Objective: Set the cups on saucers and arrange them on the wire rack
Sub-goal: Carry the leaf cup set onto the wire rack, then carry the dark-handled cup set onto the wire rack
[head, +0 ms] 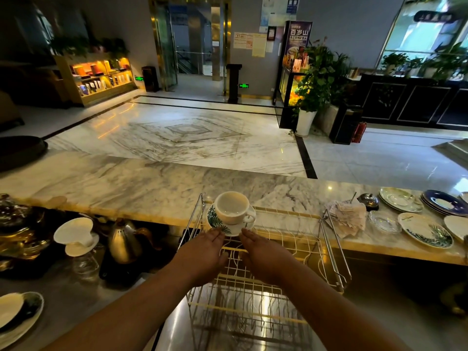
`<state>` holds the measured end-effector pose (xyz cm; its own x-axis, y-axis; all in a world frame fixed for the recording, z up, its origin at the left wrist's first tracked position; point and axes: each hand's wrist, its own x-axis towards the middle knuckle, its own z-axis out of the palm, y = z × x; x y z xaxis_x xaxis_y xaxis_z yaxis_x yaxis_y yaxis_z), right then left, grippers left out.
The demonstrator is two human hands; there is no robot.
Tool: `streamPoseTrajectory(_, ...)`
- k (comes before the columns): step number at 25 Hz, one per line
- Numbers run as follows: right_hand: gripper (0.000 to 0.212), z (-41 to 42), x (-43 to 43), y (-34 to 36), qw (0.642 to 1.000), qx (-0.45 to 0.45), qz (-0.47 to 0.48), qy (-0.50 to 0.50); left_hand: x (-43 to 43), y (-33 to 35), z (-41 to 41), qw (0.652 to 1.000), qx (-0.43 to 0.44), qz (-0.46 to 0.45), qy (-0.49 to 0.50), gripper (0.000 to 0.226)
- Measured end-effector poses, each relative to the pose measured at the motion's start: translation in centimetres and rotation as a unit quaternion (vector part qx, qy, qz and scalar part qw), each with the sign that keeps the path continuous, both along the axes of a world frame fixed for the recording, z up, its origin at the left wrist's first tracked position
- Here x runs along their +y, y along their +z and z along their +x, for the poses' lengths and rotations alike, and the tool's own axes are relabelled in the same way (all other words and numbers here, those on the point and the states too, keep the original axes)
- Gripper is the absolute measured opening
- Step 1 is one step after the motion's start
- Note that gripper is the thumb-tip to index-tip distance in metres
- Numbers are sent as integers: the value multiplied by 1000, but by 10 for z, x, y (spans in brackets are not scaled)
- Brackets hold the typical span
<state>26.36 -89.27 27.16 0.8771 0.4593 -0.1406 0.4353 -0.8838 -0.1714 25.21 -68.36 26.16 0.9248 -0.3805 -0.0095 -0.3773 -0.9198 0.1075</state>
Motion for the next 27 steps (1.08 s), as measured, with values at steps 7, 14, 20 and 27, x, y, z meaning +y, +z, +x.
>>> streamPoseTrajectory(7,59,-39,14,14,993,-56,105,-8,18,29,-42,986,-108,-120,-30,48)
streamPoseTrajectory(14,23,-68,139,18,981,-27,172,81,142,8,-107,980,-19,-106,168,33)
streamPoseTrajectory(20,22,-73,283,-19,971,82,187,121,297,-29,-172,924,39,-124,360,32)
streamPoseTrajectory(27,21,-64,445,-87,967,183,147,102,456,-73,-225,861,64,-90,497,33)
